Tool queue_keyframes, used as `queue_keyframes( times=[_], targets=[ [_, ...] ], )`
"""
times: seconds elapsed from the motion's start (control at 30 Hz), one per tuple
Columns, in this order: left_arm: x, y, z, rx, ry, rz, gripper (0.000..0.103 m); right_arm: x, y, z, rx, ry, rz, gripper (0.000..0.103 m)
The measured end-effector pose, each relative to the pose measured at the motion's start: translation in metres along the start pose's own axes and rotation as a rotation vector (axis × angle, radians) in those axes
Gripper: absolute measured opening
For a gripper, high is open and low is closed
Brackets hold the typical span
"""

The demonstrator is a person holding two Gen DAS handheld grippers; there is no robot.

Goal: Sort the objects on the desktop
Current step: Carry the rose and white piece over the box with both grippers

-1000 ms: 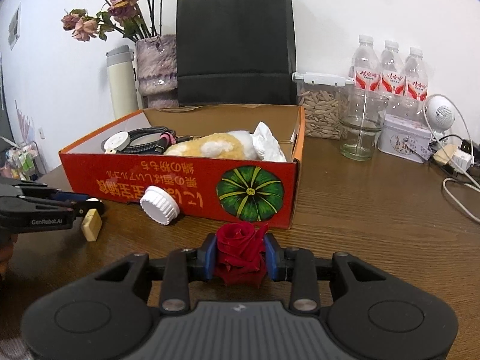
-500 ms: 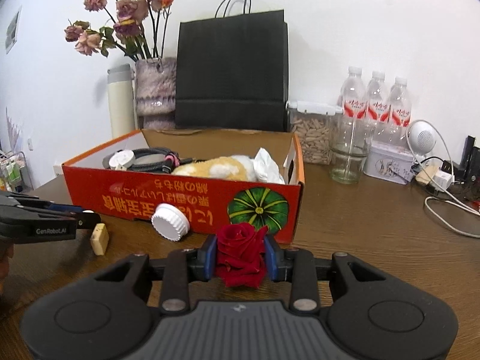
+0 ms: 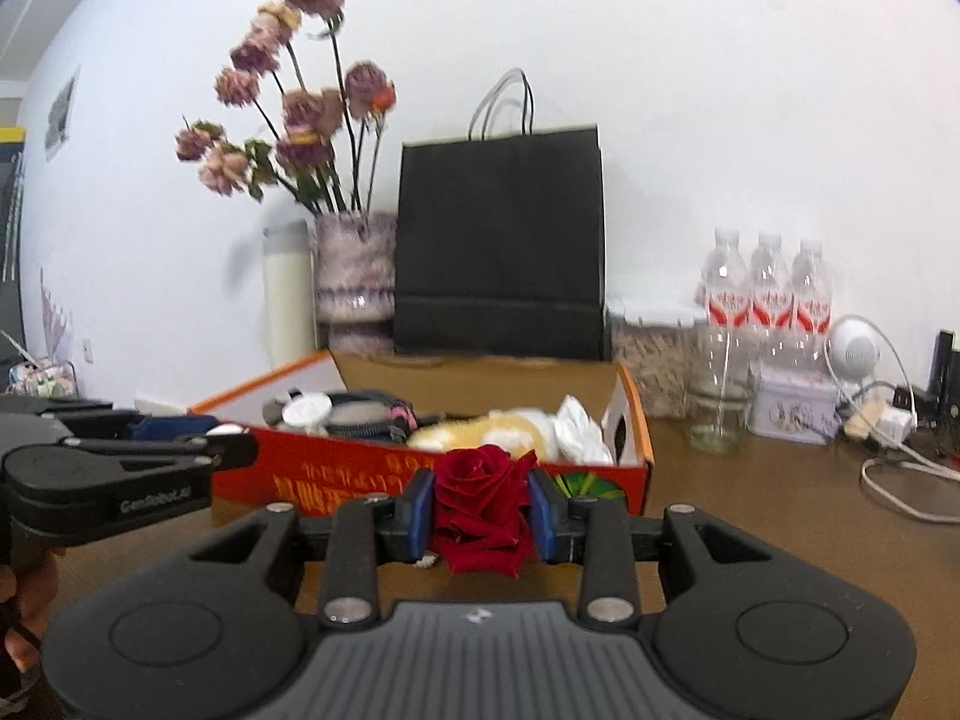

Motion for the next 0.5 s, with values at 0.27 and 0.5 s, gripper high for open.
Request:
queue_keyframes(
  times=[0.27, 0.5],
  targets=[
    [-0.038, 0.009, -0.008, 0.007, -0.011, 0.123, 0.029, -0.024, 0.010, -0.004, 0.050, 0.111, 0.116, 0.031],
    [-0.037, 0.036, -0.034, 0.006, 0.004, 0.131, 0.029, -0.029, 0.043, -0.024, 0.123, 0.117, 0.140, 0.031]
  ],
)
Point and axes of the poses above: each gripper's, at about its wrist camera, not at the fingertips, and y roughly the way its jaws point, z to its right, x to its underside, the point moved 5 cm from there along y, roughly the way its jaws point, and after that the axes turned 13 degrees about x, right-handed, at the moved point
